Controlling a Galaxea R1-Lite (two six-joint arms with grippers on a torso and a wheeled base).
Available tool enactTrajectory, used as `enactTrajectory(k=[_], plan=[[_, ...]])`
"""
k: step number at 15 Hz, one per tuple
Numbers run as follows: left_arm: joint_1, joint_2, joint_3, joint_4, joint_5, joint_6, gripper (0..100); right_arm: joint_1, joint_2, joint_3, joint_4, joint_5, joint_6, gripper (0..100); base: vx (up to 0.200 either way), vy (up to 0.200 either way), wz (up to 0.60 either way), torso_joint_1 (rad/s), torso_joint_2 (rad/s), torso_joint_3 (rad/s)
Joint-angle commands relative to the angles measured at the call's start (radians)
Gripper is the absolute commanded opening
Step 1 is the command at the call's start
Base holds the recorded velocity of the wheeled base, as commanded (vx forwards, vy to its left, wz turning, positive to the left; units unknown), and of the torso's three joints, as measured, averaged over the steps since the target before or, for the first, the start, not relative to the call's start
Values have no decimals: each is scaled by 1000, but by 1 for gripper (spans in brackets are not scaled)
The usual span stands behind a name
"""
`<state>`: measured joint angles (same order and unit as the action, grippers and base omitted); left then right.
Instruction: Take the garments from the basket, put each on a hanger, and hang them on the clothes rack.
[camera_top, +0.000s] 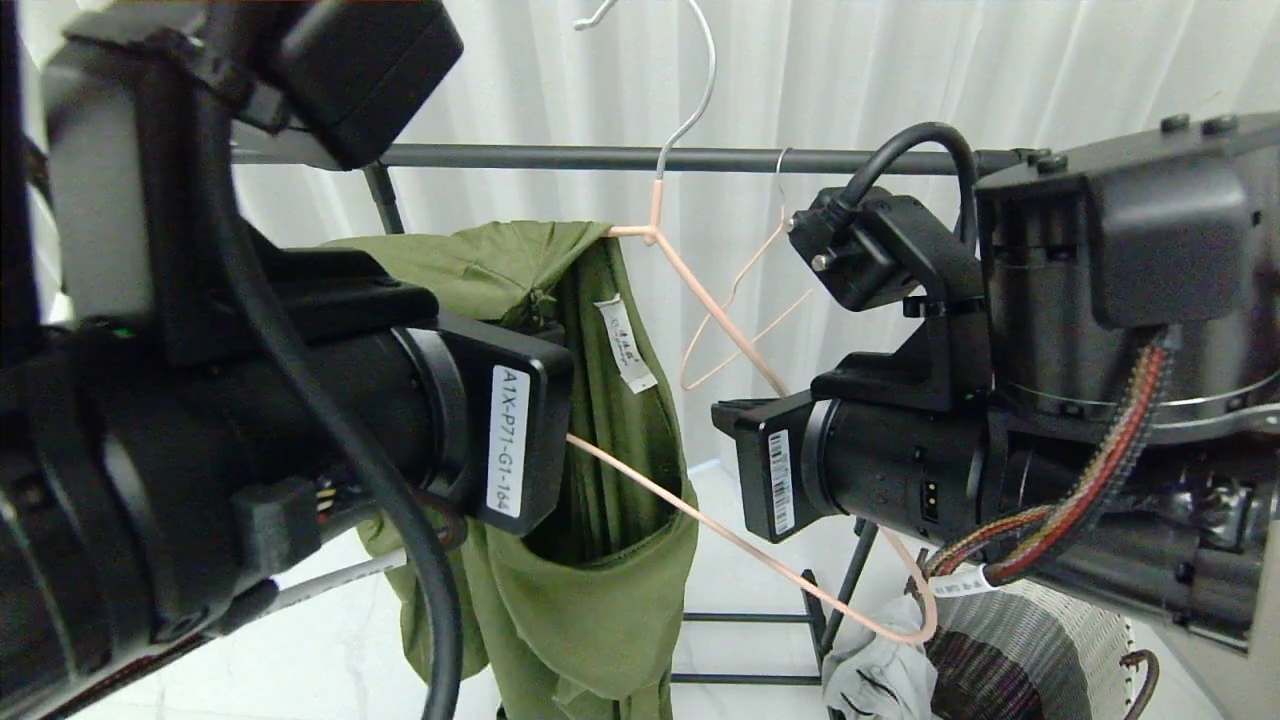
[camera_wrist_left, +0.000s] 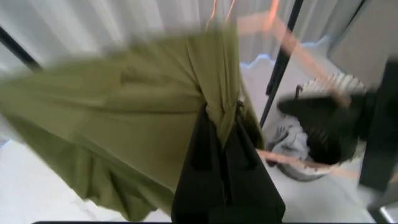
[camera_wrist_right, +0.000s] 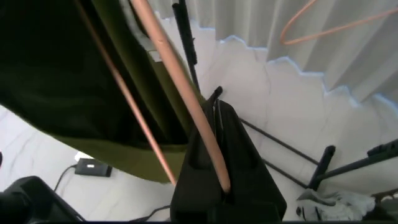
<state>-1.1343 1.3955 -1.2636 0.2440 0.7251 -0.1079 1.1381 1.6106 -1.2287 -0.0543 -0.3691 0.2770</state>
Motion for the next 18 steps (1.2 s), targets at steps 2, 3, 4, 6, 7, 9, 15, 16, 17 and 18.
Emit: enactTrajectory(k=[2, 3, 4, 6, 7, 9, 15, 16, 17, 18], plan=[[-22, -15, 26, -40, 0, 2, 0, 0, -14, 0, -9, -1, -33, 0, 0, 0, 0, 0, 0, 0], [-22, -13, 32, -51, 0, 4, 0, 0, -14, 0, -12, 1, -47, 0, 0, 0, 0, 0, 0, 0], [-22, -13, 32, -63, 0, 4, 0, 0, -15, 0, -13, 4, -58, 0, 0, 0, 0, 0, 0, 0], [-22, -13, 38, -91, -1, 4, 0, 3, -15, -3, -13, 4, -70, 0, 0, 0, 0, 0, 0, 0], [-24, -13, 38, -101, -1, 4, 0, 5, -15, -3, -13, 6, -70, 0, 0, 0, 0, 0, 0, 0], [-36, -3, 35, -138, -1, 5, 0, 14, -8, -6, -13, 10, -75, 0, 0, 0, 0, 0, 0, 0], [-47, 2, 35, -177, -3, 48, 0, 11, 54, -11, -53, 76, -91, 0, 0, 0, 0, 0, 0, 0], [-50, 2, 33, -181, -15, 50, 0, 11, 64, -12, -55, 76, -91, 0, 0, 0, 0, 0, 0, 0], [-47, -3, 33, -181, -32, 50, 0, 11, 74, -12, -55, 76, -90, 0, 0, 0, 0, 0, 0, 0], [-47, -3, 35, -181, -36, 50, 0, 11, 77, -12, -56, 76, -90, 0, 0, 0, 0, 0, 0, 0]])
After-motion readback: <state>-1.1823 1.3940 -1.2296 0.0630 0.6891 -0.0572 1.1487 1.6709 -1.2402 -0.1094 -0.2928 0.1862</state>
